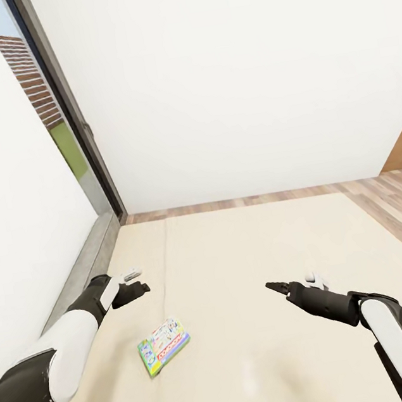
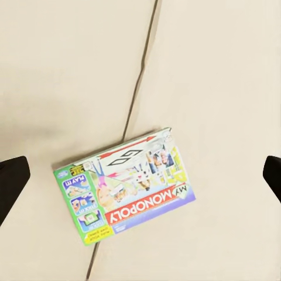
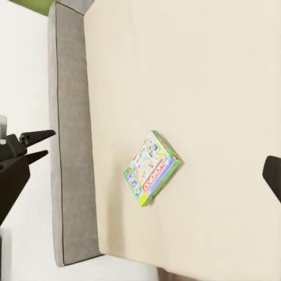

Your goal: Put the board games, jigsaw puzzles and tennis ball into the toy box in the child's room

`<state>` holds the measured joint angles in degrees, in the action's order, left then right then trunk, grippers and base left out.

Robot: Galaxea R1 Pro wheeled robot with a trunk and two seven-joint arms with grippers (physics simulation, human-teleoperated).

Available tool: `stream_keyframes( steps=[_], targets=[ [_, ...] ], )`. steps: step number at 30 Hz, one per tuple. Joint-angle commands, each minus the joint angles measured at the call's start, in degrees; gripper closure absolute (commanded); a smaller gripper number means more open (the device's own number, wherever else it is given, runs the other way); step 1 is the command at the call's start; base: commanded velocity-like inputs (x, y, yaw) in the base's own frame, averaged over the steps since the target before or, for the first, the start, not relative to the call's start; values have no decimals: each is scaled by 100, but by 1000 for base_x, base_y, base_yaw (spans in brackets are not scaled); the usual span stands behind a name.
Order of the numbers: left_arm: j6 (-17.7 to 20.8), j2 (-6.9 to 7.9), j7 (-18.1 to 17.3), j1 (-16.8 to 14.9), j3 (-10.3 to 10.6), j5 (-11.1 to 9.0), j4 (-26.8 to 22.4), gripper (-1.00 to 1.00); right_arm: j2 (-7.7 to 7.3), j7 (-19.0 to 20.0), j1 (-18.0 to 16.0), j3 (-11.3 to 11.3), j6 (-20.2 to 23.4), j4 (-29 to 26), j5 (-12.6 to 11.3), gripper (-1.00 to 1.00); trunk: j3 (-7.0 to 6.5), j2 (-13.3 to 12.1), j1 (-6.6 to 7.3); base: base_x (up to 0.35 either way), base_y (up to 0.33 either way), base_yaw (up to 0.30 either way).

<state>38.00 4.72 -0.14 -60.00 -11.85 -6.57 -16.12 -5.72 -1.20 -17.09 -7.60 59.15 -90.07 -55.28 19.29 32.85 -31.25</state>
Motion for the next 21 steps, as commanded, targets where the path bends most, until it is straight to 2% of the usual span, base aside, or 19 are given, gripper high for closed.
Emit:
stream_keyframes(
  steps=[1, 21],
  targets=[
    [30, 0, 5, -3, -11, -37, -6, -100, 0, -13, -5, -5, 26, -4, -17, -100, 18, 8, -2, 0, 0, 0],
    [5, 24, -9, -3, -16, -37, -6, -100, 11, -12, -5, 23, 26, -4, -18, -100, 206, 8, -2, 0, 0, 0]
  ],
)
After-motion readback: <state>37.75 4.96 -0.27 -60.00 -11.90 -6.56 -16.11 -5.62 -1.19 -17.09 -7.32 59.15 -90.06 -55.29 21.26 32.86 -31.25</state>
